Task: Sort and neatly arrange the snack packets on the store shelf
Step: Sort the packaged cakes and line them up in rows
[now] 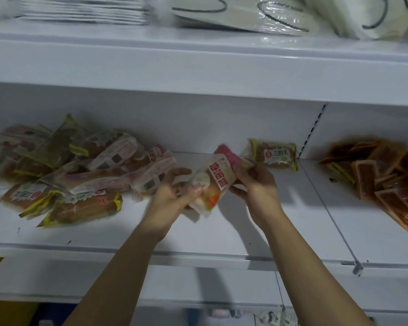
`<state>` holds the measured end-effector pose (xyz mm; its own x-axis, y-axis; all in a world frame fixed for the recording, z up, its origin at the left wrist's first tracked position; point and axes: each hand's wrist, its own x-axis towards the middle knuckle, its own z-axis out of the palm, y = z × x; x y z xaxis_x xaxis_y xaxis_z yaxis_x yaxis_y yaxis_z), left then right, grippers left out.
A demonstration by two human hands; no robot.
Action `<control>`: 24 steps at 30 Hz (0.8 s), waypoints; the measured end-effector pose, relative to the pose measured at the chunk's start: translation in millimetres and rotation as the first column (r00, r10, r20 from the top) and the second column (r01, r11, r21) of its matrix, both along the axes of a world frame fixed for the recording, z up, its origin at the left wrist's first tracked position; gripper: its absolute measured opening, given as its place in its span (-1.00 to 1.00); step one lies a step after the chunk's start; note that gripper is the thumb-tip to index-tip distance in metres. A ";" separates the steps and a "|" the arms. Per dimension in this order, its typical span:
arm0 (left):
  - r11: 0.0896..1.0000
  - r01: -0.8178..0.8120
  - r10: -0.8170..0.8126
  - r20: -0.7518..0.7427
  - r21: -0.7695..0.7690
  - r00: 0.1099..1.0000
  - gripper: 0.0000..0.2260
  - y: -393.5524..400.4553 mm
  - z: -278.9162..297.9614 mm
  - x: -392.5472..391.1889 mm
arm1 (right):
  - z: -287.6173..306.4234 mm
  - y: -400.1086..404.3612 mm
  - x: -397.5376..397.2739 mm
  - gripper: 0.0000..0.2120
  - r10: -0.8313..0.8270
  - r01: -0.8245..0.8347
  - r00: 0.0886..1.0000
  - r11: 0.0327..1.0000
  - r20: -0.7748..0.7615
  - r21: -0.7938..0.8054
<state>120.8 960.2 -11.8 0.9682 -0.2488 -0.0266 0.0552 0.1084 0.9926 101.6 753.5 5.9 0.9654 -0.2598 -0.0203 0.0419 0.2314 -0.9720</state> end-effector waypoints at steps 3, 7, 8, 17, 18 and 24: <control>0.992 0.123 -0.123 -0.023 -0.002 0.992 -0.58 -5.8 -0.4 -5.6 | 14.4 0.9 6.2 -0.83 0.017 -0.017 1.000 0.995 -0.003 -0.101; 0.974 0.219 -0.220 0.014 0.052 0.975 -0.55 -10.6 2.6 -8.6 | 27.3 -0.9 5.1 -0.88 0.054 -0.046 0.998 0.977 0.033 -0.208; 0.971 0.230 -0.232 0.028 0.067 0.972 -0.57 -11.0 2.6 -8.1 | 28.2 -2.7 4.4 -0.87 0.066 -0.059 0.997 0.976 0.029 -0.211; 0.947 0.259 -0.281 0.102 0.190 0.954 -0.53 9.9 54.2 23.5 | 41.2 -32.9 4.7 -0.56 0.258 -0.238 0.965 0.938 0.048 -0.251; 0.967 0.205 -0.221 0.098 0.153 0.970 -0.52 9.8 59.7 30.4 | 44.9 -36.4 5.0 -0.60 0.268 -0.245 0.962 0.932 0.055 -0.266; 0.991 0.131 -0.131 0.014 0.007 0.991 -0.39 4.1 30.4 41.1 | 25.4 -45.0 14.7 -0.83 0.098 -0.068 0.992 0.939 0.075 -0.338</control>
